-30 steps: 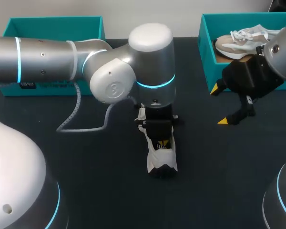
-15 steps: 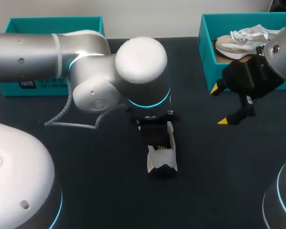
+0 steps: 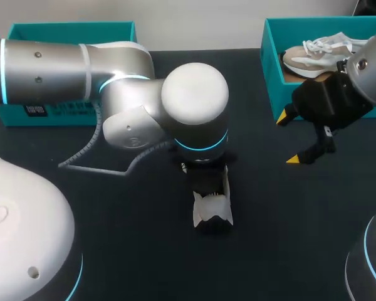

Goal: Take the shoe out of the shoebox, open the shoe tongue, remove and reinsert the insole, then place the shoe into the shoebox

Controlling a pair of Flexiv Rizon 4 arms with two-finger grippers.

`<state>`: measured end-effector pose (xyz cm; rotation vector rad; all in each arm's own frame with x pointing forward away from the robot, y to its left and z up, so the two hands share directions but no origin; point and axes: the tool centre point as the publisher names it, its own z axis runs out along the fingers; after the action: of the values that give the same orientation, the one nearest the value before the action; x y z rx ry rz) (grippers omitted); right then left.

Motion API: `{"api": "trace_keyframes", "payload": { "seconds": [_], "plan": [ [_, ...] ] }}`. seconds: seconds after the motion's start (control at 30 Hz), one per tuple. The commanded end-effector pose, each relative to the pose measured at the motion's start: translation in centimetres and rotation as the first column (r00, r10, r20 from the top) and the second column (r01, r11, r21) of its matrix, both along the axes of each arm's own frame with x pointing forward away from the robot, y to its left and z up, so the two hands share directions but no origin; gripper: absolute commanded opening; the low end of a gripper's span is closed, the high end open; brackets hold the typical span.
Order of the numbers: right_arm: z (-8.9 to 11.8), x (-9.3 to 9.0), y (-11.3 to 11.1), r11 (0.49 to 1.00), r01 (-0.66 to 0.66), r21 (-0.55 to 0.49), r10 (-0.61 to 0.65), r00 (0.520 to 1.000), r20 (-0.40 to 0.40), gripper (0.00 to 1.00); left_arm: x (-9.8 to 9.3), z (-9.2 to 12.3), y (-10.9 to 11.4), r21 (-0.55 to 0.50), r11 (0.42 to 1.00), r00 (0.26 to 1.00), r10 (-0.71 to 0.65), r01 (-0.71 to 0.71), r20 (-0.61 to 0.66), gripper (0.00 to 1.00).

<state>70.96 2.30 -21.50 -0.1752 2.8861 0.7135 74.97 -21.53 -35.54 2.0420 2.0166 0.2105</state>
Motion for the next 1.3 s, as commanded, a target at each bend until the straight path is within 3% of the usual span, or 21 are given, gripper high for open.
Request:
{"api": "trace_keyframes", "payload": {
  "seconds": [0.03,0.37,0.63,0.9,1.1,1.3],
  "plan": [
    [-0.1,0.0,0.1,1.000,0.001,-0.001,-0.001,1.000,0.001,1.00,0.2,-0.2,-0.5,0.009,1.000,1.000,-0.004,0.004,-0.009,1.00],
    [-0.1,0.0,0.1,1.000,0.001,-0.001,-0.001,1.000,0.001,1.00,-0.2,0.4,0.1,0.027,0.999,1.000,-0.025,0.025,-0.015,1.00],
    [-0.1,0.0,0.1,1.000,0.001,-0.001,-0.001,1.000,0.001,1.00,-0.4,2.7,0.2,0.014,0.998,0.999,-0.054,0.054,-0.007,1.00],
    [-0.1,0.0,0.1,1.000,0.001,-0.001,-0.001,1.000,0.001,1.00,1.0,3.9,0.3,0.009,0.998,0.998,-0.056,0.056,-0.018,1.00],
    [-0.1,0.0,0.1,1.000,0.001,-0.001,-0.001,1.000,0.001,1.00,1.9,6.0,0.7,0.007,0.997,0.997,-0.080,0.080,-0.009,1.00],
    [-0.1,0.0,0.1,1.000,0.001,-0.001,-0.001,1.000,0.001,1.00,4.1,7.1,1.4,-0.005,0.998,0.998,-0.059,0.059,-0.009,1.00]
  ]
}}
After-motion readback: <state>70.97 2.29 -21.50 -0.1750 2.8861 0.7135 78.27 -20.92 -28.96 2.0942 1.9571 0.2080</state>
